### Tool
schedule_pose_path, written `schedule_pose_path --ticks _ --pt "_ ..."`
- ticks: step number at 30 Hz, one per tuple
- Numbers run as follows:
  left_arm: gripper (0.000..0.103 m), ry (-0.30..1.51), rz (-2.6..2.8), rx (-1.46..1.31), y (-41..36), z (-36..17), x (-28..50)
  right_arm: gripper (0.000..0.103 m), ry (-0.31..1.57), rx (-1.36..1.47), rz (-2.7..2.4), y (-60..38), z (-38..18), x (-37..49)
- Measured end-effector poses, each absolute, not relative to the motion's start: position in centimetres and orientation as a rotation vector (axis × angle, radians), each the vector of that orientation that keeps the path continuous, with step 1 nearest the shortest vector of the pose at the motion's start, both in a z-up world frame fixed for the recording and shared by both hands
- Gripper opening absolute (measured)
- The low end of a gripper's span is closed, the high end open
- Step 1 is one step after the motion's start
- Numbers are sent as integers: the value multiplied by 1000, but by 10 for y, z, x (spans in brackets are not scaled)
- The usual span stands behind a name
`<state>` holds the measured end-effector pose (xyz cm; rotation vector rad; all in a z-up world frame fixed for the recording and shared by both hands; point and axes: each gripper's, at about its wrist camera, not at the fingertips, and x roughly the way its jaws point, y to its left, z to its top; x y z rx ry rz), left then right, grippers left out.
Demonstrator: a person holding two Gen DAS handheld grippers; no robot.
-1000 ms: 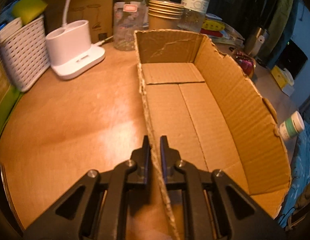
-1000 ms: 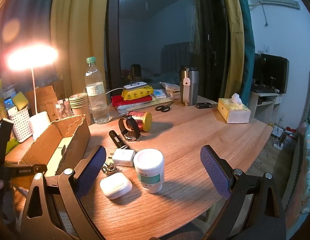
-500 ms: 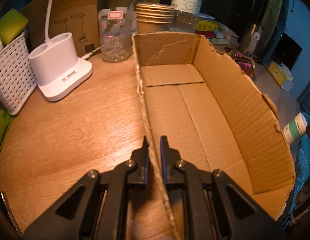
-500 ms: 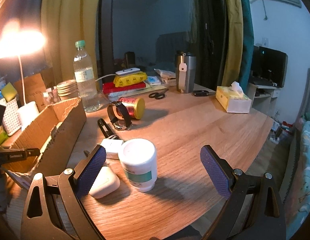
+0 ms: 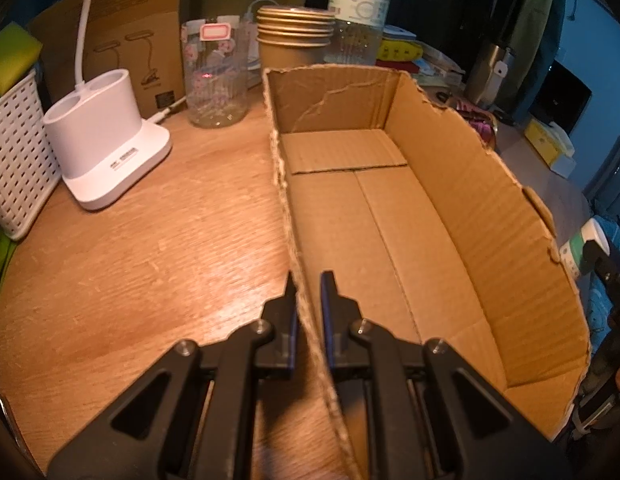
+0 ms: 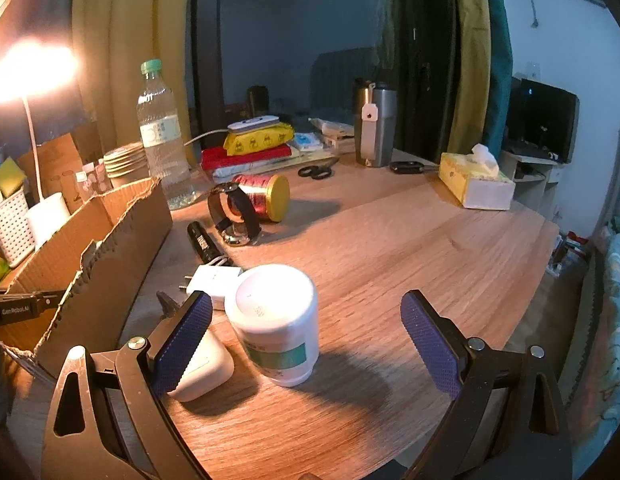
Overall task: Organize rigid objects
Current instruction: 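Close the right gripper around the white jar with green label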
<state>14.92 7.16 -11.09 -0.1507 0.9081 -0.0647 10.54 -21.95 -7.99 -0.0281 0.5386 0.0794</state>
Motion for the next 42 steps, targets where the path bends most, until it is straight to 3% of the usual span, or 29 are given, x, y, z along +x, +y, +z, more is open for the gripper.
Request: schedule_pose_path --ticks 5,7,9,14,42 --pt "10 902 -68 -153 71 -111 149 96 539 -36 95 -216 -82 105" --pt "10 899 -67 -157 71 -111 149 86 542 -37 92 -216 -83 105" --pt "10 897 -67 -161 72 -111 149 67 548 -44 79 -215 -84 106" --pt "10 885 -67 -162 71 -110 148 45 549 -57 84 -213 -85 106" --pt "10 885 -71 -188 74 -111 149 45 376 24 389 -158 -5 60"
